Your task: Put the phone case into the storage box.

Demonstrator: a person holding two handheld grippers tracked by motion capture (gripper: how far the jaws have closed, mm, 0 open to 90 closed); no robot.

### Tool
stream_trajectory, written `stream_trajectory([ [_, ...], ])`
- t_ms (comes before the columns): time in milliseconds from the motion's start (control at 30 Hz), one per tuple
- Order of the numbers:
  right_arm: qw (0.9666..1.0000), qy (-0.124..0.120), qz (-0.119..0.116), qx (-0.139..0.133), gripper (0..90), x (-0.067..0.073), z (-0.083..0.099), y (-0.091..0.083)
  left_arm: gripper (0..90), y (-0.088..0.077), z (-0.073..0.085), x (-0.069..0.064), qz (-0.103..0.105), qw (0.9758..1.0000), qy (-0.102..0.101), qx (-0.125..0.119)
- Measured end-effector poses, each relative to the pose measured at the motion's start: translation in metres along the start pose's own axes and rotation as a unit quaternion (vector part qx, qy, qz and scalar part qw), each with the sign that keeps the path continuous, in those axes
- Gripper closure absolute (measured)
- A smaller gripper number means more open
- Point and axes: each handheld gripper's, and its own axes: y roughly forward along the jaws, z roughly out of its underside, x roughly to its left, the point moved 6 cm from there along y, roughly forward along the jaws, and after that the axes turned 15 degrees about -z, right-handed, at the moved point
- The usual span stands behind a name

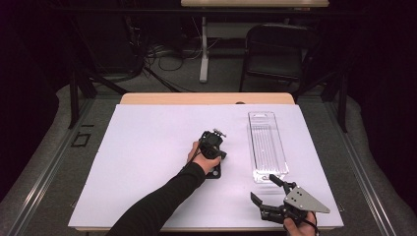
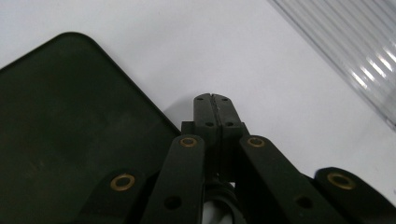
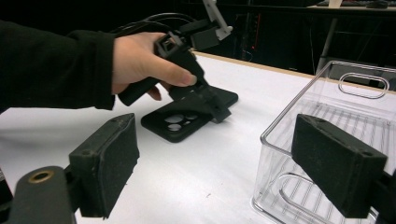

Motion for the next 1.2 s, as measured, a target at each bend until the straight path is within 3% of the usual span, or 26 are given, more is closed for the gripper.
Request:
stream_trajectory([
  [333,1.0,0.003,-0.001,0.003,14.3,0.001,0.001,0.0,90.0,-0.017,0.022,0.007,-0.005,0.9999,0.011,0.008],
  [533,1.0,0.0,0.0,0.004,14.3,0.001,0.001,0.0,90.0,-0.028,0.033,0.014,0.001,1.0,0.008,0.004],
  [667,1.0,0.0,0.0,0.004,14.3,0.001,0.001,0.0,90.0,-0.036,0.041,0.019,0.001,0.9998,0.017,0.0],
  [1200,1.0,0.001,0.001,0.005,14.3,0.001,0.001,0.0,90.0,-0.048,0.062,0.026,0.002,0.9997,0.024,0.007],
])
